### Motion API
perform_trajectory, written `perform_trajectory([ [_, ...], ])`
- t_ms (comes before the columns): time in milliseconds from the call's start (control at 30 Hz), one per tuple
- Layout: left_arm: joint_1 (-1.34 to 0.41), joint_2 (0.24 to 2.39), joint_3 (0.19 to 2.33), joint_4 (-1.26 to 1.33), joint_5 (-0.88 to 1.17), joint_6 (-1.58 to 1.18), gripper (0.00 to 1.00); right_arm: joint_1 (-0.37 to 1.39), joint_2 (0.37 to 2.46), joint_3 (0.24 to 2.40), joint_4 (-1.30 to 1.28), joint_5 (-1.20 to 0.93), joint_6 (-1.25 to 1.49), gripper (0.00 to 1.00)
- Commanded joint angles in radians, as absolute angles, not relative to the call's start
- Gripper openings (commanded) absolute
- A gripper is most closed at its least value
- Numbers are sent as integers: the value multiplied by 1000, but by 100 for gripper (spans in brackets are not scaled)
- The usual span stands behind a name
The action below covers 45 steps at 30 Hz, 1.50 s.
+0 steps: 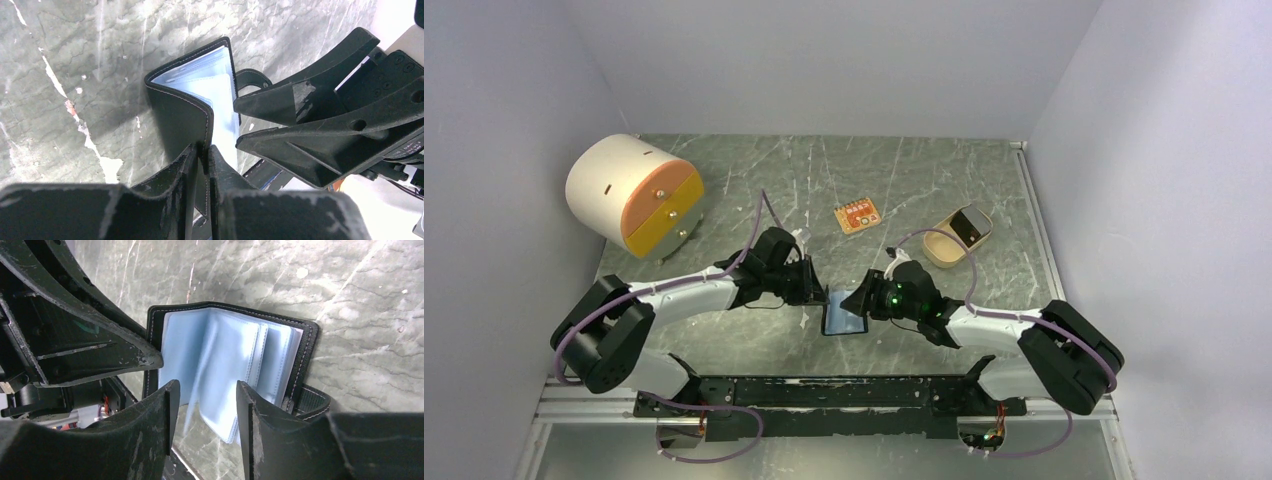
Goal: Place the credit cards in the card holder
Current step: Insert the credit card into the card holder.
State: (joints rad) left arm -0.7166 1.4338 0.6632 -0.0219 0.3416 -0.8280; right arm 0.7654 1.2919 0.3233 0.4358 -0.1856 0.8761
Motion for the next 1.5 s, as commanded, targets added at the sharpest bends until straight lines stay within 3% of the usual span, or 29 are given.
perform_trajectory([
  [0,-710,1416,648,-63,324,-827,19,769,1296,321,419,-159,862,49],
  [433,-700,1421,623,-47,332,-833,20,773,1363,327,532,-230,900,50],
  [733,-667,1391,595,-16,381,-847,34,778,1393,317,661,-281,950,50],
  [967,-626,1374,548,75,474,-880,39,788,1447,323,799,-354,957,48],
  [1267,-588,1339,481,271,580,-935,44,801,1535,293,975,-421,963,32],
  [1467,-583,1349,486,285,588,-924,45,815,1561,282,1018,-440,944,45],
])
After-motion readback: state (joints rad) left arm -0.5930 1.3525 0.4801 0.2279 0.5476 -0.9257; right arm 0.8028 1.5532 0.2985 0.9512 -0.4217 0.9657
